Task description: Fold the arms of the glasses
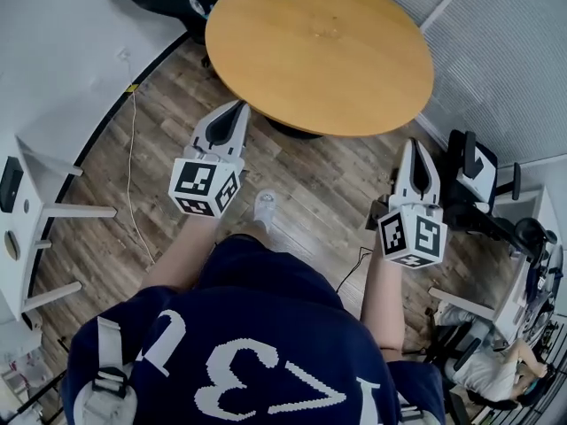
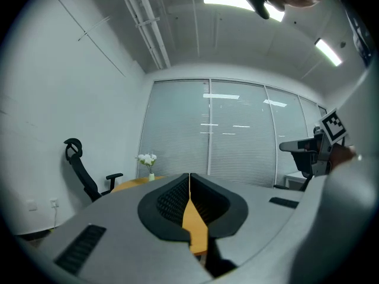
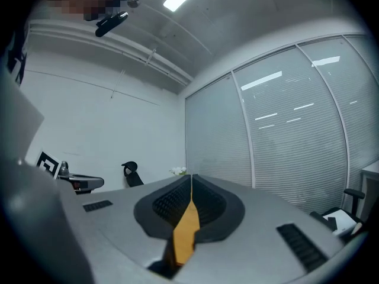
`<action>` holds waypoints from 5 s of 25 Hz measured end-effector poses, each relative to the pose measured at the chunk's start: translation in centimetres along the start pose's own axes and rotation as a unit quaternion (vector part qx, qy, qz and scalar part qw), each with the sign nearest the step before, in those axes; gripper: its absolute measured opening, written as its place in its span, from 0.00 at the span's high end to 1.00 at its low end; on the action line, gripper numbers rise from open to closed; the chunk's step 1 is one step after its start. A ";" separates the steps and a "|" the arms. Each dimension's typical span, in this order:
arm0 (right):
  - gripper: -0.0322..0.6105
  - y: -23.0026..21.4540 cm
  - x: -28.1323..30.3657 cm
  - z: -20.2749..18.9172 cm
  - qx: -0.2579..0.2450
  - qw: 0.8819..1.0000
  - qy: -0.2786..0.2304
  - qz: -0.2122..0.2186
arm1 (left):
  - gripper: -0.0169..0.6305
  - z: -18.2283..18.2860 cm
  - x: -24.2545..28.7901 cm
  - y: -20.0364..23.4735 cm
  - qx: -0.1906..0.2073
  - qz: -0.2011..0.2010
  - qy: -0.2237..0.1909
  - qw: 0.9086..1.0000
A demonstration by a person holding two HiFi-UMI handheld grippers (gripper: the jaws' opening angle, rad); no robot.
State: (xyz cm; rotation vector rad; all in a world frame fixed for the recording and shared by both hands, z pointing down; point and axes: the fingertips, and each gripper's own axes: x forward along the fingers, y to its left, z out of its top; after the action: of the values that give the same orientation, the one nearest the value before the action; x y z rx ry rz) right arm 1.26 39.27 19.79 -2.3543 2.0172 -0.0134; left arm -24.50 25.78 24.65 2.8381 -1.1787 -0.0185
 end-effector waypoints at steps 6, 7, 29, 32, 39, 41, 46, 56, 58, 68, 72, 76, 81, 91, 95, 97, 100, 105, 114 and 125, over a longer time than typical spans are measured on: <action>0.90 -1.6 8.8 1.5 -0.014 1.000 -0.007 -0.010 | 0.94 1.3 9.3 3.9 -0.006 -0.020 -0.015 1.000; 0.90 -1.6 10.1 1.6 -0.016 1.000 -0.009 -0.011 | 0.94 1.5 10.6 4.4 -0.005 -0.023 -0.016 1.000; 0.90 -1.6 24.3 -2.2 0.003 0.999 0.023 0.029 | 0.94 -0.7 21.2 11.9 -0.020 -0.013 0.014 1.000; 0.90 -1.6 27.0 -1.9 0.002 0.998 0.016 0.057 | 0.94 -0.3 22.0 12.5 -0.018 0.002 0.008 1.000; 0.90 -3.8 33.8 -0.9 -0.005 0.994 0.015 0.106 | 0.94 -0.1 26.4 13.5 -0.020 0.039 0.012 0.999; 0.90 -5.0 35.7 -1.1 -0.003 0.993 0.018 0.120 | 0.94 -0.1 27.9 13.6 -0.020 0.053 0.011 0.998; 0.90 -7.9 39.9 -2.4 0.010 0.989 0.030 0.147 | 0.94 -0.8 31.3 13.4 -0.026 0.068 0.013 0.997; 0.90 -10.4 45.5 -5.2 0.043 0.980 0.056 0.188 | 0.94 -2.4 35.3 12.1 -0.030 0.095 0.040 0.994; 0.90 -10.6 45.9 -5.8 0.048 0.980 0.060 0.185 | 0.94 -2.8 35.7 12.0 -0.034 0.088 0.045 0.994; 0.90 -11.6 47.0 -7.2 0.045 0.982 0.083 0.161 | 0.94 -4.2 39.3 12.9 -0.058 0.056 0.055 0.995; 0.90 -11.6 47.9 -8.9 0.050 0.981 0.103 0.160 | 0.94 -5.6 41.1 13.4 -0.069 0.044 0.066 0.994; 0.82 -11.7 49.1 -11.8 0.059 0.976 0.139 0.157 | 0.94 -7.6 42.9 13.8 -0.076 0.033 0.081 0.993; 0.78 -11.4 50.4 -16.9 0.053 0.962 0.202 0.178 | 0.94 -11.2 45.3 13.8 -0.087 0.004 0.119 0.989; 0.70 -10.8 52.0 -25.6 0.033 0.919 0.309 0.242 | 0.74 -17.5 48.7 13.1 -0.093 -0.057 0.191 0.975; 0.70 -11.0 53.4 -27.8 0.026 0.917 0.326 0.230 | 0.74 -19.6 49.9 13.2 -0.106 -0.076 0.214 0.968; 0.70 -10.6 54.0 -29.0 0.016 0.910 0.338 0.240 | 0.74 -20.4 50.6 12.7 -0.101 -0.100 0.225 0.964; 0.64 -9.7 54.1 -30.9 0.008 0.887 0.369 0.279 | 0.68 -22.0 51.3 11.6 -0.096 -0.145 0.248 0.953; 0.62 -8.8 53.7 -33.6 -0.023 0.857 0.402 0.323 | 0.62 -24.7 51.4 10.6 -0.083 -0.186 0.289 0.936; 0.60 -8.9 55.4 -34.4 0.069 0.856 0.400 0.319 | 0.60 -25.7 53.1 11.1 -0.164 -0.182 0.274 0.930; 0.68 -9.7 58.0 -35.6 0.080 0.866 0.422 0.255 | 0.61 -26.6 54.9 12.2 -0.159 -0.121 0.308 0.930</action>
State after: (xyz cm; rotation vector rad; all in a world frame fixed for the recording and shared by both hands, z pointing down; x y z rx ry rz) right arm 18.61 -17.48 54.54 -1.7606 2.7581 -1.3373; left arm 6.60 -20.09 52.86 2.3983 -0.6210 0.5686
